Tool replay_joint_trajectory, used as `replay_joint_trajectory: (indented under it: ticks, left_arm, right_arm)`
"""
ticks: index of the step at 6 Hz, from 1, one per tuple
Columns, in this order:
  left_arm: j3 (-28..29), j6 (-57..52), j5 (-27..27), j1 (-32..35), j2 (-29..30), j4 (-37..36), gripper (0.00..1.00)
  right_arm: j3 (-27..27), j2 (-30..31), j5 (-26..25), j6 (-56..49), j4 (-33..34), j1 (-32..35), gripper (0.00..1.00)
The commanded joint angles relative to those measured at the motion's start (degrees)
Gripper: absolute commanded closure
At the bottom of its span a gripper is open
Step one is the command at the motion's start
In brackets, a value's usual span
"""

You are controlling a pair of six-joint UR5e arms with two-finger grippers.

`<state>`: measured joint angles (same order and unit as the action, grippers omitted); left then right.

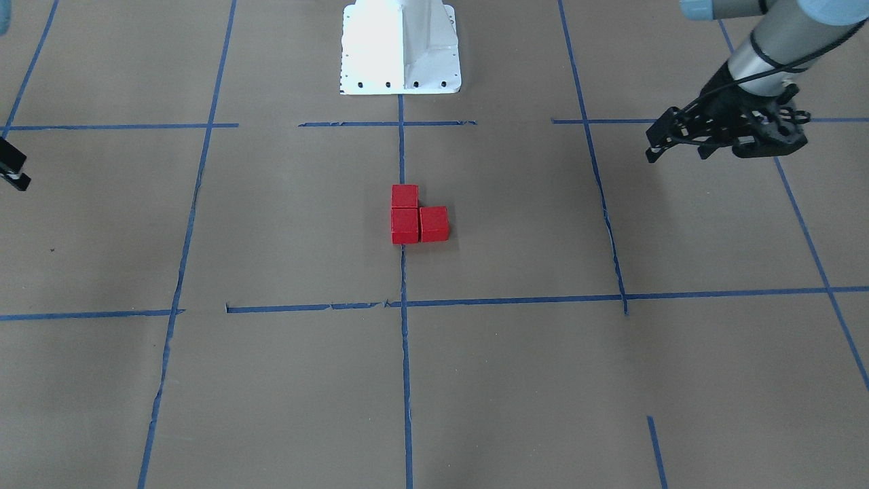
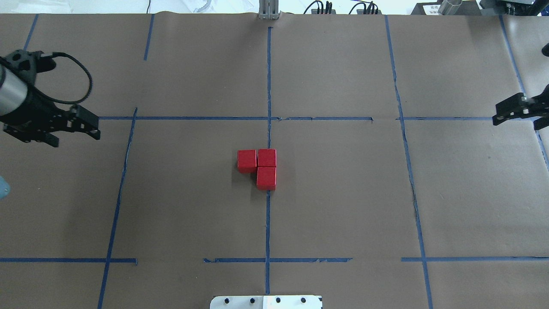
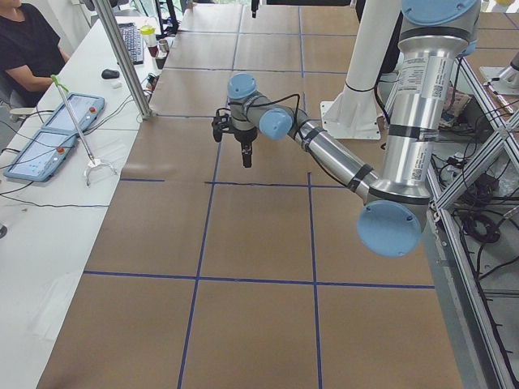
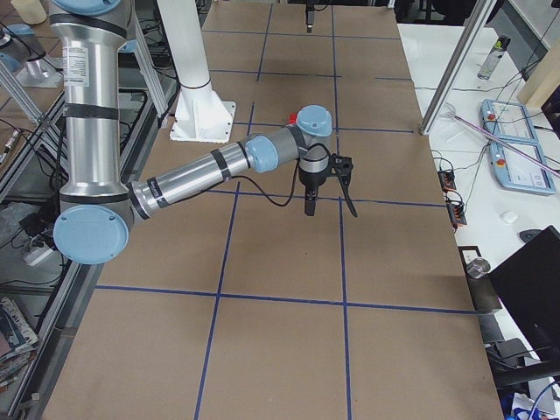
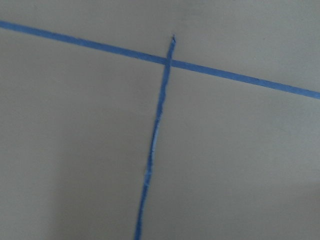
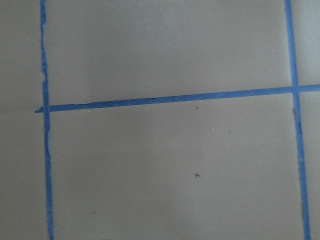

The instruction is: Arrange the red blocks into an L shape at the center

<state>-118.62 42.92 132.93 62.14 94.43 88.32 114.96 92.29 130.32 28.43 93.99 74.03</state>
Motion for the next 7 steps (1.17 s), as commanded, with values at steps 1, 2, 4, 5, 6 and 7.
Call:
replay_joint_trajectory:
  ticks: [1, 2, 4, 5, 6, 7]
  left_arm:
    - [0.32, -14.64, 1.45, 7.53, -4.15, -0.68, 0.00]
    - [0.84, -24.02, 1.45, 11.13, -7.22, -0.52, 0.00]
    - [10.28, -43.96, 1.63, 22.09, -8.91, -0.25, 0.00]
    - [15.12, -50.24, 1.72, 25.89, -8.83, -0.25, 0.00]
    - [17.78, -49.78, 8.33, 26.97, -8.92, -0.77, 0.00]
    - [18.85, -49.43, 9.61, 26.98, -9.09, -1.04, 0.00]
  right_arm:
    - [-3.76, 2.18, 2.21, -15.18, 3.04, 7.94, 0.00]
    - [-5.35, 3.67, 2.21, -19.77, 2.96, 11.19, 0.00]
    - [-9.04, 3.78, 4.30, -28.75, 4.26, 15.69, 0.00]
    - [-9.05, 4.73, 4.76, -29.13, 5.06, 15.79, 0.00]
    - [-8.97, 5.87, 4.76, -29.22, 4.72, 15.79, 0.00]
    - [-8.36, 6.84, 4.68, -29.05, 4.45, 15.79, 0.00]
